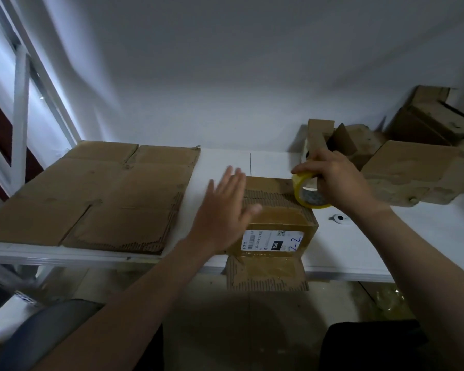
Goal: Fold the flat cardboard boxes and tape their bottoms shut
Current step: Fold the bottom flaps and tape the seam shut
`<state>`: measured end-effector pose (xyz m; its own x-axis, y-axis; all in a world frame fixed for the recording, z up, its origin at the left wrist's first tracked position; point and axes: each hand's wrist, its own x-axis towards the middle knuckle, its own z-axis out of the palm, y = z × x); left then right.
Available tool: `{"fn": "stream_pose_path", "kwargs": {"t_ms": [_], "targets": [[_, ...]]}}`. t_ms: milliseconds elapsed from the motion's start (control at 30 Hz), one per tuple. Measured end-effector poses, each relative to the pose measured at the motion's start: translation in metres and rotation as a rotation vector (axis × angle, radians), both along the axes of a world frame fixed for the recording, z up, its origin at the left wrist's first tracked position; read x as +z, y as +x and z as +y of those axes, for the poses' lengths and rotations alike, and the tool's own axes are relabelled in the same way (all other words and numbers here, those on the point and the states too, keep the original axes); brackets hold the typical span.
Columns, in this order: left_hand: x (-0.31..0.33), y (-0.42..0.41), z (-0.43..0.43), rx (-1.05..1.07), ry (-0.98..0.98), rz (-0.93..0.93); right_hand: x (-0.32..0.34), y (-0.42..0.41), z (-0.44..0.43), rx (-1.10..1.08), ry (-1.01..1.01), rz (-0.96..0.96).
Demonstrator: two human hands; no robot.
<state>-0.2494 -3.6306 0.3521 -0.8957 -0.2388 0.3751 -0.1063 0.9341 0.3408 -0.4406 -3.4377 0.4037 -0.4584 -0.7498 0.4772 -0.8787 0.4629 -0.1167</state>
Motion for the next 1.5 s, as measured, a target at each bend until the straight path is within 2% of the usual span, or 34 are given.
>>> {"fn": "stream_pose_path", "kwargs": {"t_ms": [67, 133, 233, 367, 533, 600, 667, 800, 1000, 1100, 1233, 1333, 1400, 1500], "targets": [[-0.002, -0.001, 0.018, -0.009, -0.106, -0.235, 0.0, -0.001, 0.003, 0.027, 0.011, 0.012], [-0.01, -0.006, 0.017, 0.048, -0.198, -0.361, -0.002, -0.005, 0.008, 0.07, -0.007, -0.006], [-0.014, -0.016, -0.008, 0.063, -0.246, -0.395, -0.007, -0.009, 0.014, 0.152, -0.097, -0.113], [-0.01, -0.028, -0.04, 0.002, -0.223, -0.466, -0.016, -0.015, 0.021, 0.163, -0.257, -0.402], [-0.002, -0.041, -0.064, -0.057, -0.185, -0.5, -0.026, -0.02, 0.022, 0.201, -0.35, -0.504], [0.005, -0.047, -0.065, -0.087, -0.221, -0.514, -0.026, -0.022, 0.02, 0.222, -0.343, -0.475], [0.008, -0.054, -0.063, -0.104, -0.16, -0.54, -0.024, -0.024, 0.019, 0.232, -0.334, -0.448], [0.003, -0.063, -0.057, -0.027, -0.116, -0.587, -0.016, -0.025, 0.013, 0.233, -0.308, -0.389], [-0.001, -0.075, -0.043, 0.073, -0.132, -0.532, -0.004, -0.023, 0.007, 0.211, -0.201, -0.359], [-0.003, -0.08, -0.04, 0.093, -0.184, -0.444, 0.0, -0.02, 0.005, 0.19, -0.173, -0.329], [-0.006, -0.085, -0.039, 0.032, -0.221, -0.414, 0.004, -0.021, 0.006, 0.142, -0.177, -0.315], [-0.006, -0.087, -0.038, -0.017, -0.157, -0.409, 0.008, -0.022, 0.007, 0.125, -0.164, -0.338], [-0.004, -0.087, -0.039, -0.029, -0.084, -0.404, 0.01, -0.019, 0.007, 0.118, -0.124, -0.352], [-0.004, -0.087, -0.039, -0.027, -0.132, -0.413, 0.016, -0.013, 0.002, 0.099, -0.01, -0.31]]}}
